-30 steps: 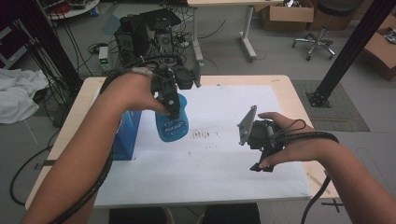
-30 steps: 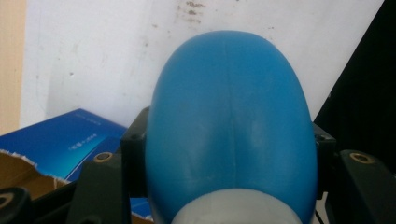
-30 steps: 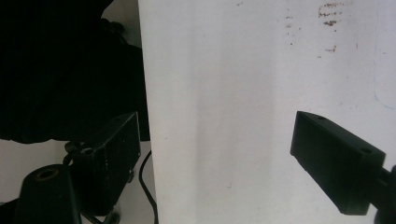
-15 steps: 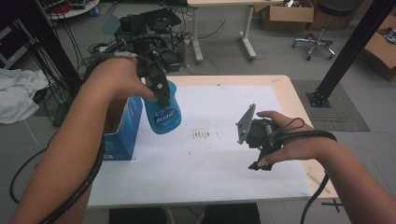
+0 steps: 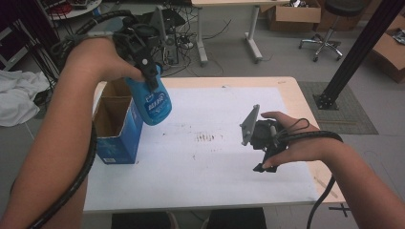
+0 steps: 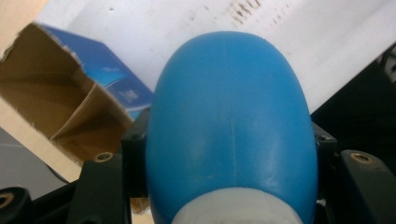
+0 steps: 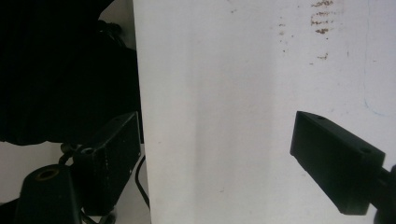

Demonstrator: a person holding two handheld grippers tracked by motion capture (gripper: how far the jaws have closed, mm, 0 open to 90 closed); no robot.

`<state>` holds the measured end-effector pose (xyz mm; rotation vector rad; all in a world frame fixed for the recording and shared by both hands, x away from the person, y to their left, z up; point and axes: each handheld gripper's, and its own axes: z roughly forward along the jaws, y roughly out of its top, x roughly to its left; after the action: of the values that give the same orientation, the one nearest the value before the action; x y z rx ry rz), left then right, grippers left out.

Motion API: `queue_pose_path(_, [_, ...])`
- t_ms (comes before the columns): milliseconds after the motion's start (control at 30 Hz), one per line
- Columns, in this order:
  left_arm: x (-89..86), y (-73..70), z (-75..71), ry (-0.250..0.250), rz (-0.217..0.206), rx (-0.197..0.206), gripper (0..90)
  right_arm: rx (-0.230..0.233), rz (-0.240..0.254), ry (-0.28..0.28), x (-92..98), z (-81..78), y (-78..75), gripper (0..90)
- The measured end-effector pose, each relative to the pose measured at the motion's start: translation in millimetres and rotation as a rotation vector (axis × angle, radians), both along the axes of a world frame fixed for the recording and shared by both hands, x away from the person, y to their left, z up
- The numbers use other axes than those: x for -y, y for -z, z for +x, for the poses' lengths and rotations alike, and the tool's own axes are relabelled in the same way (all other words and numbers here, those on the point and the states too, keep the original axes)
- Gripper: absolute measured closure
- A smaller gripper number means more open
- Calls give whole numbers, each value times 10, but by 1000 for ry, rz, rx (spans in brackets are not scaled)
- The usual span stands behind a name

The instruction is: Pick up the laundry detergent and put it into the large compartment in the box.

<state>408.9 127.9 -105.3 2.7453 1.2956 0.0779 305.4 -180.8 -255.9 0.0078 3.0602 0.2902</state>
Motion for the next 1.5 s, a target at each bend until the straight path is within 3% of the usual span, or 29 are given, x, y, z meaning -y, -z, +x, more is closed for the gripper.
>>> queue_pose_path(200, [-175, -100, 29, -101, -8, -14, 388, 1, -2, -4, -18, 10, 4, 163])
queue_pose_path(433, [-330, -163, 57, -212, 37, -55, 388, 3, 0, -9, -38, 16, -10, 162])
queue_pose_path(733, [-622, -250, 68, -356, 57, -59, 388, 4, 7, -12, -31, 16, -7, 162])
queue_pose_path(900, [-754, -232, 75, -434, 57, -64, 389, 6, 8, -10, -30, 28, 1, 162])
queue_pose_path(1267, [-993, -237, 68, -525, 76, -61, 389, 8, 4, -18, -83, 22, -24, 162])
queue_pose_path(1500, [-1121, -134, 92, -566, 78, -61, 388, 7, 3, -18, -100, 25, -31, 162])
